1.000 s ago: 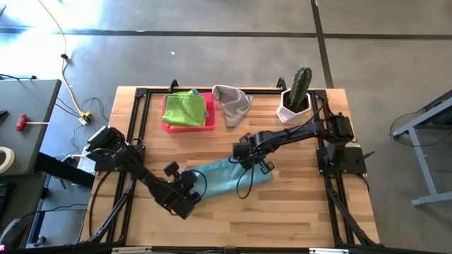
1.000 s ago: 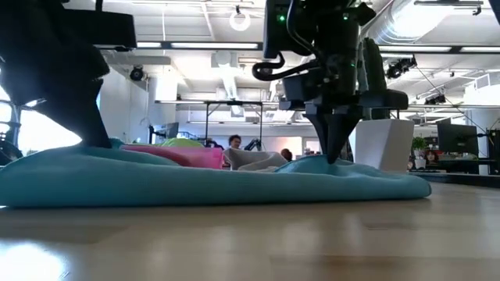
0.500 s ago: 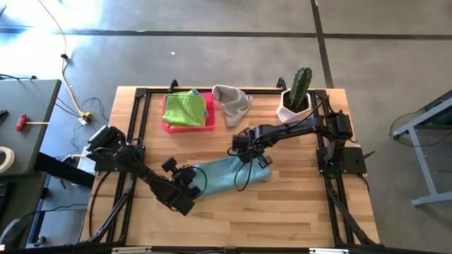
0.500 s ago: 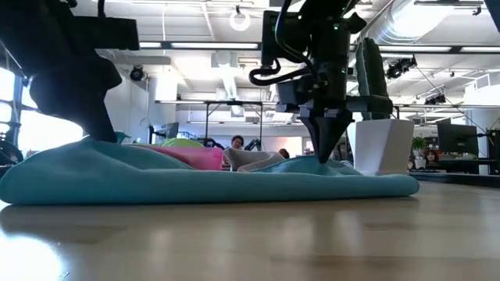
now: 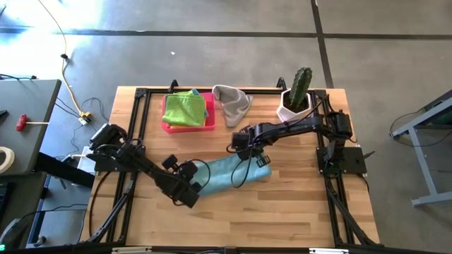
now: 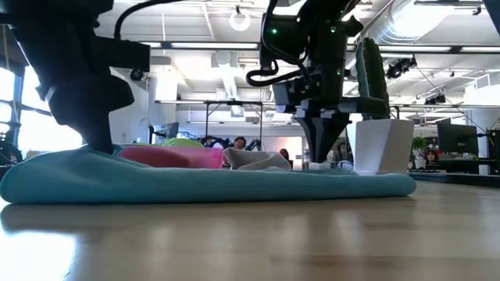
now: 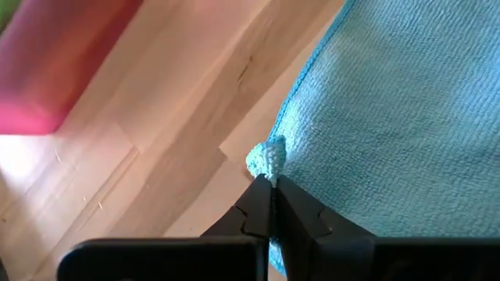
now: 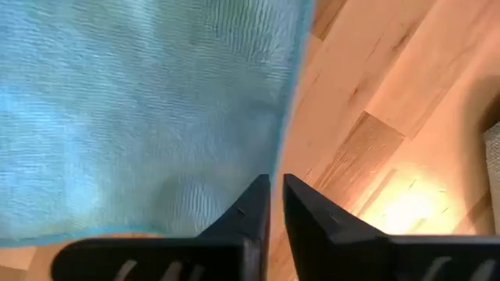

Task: Fold microfiber towels
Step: Fold the blue towel on the table

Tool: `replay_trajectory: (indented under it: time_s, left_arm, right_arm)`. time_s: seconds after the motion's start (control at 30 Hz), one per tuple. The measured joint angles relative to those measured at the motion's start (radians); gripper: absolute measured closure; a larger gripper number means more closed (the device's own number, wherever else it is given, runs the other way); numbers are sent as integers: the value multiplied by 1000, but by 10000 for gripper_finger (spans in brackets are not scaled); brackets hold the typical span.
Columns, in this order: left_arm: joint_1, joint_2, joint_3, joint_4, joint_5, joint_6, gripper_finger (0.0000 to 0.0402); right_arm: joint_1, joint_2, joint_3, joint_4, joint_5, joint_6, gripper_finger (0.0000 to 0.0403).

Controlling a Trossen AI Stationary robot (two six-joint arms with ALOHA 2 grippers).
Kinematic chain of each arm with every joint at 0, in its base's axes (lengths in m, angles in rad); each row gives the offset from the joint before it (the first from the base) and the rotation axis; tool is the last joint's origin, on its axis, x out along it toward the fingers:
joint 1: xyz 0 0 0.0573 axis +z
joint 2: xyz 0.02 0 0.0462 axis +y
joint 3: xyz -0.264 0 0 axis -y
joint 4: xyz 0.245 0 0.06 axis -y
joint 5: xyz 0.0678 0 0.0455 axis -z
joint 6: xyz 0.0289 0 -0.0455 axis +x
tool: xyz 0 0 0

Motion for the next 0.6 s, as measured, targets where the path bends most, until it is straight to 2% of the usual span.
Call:
replay_trajectory:
  time_s: [0.13,0.3,0.47,0.6]
  left_arm:
    - [15,0,0,-1,37,3,376]
    - [29,0,0,-7,59,69,332]
    - [50,0,1,-53,94,204,286]
    - [76,0,26,-233,121,280,265]
  right_arm:
    - [0,0,0,10,2,28,332]
    - [0,-1,7,-42,57,162,280]
    - [0,-21,33,-158,-34,266,266]
    - [2,-47,33,-189,-68,315,265]
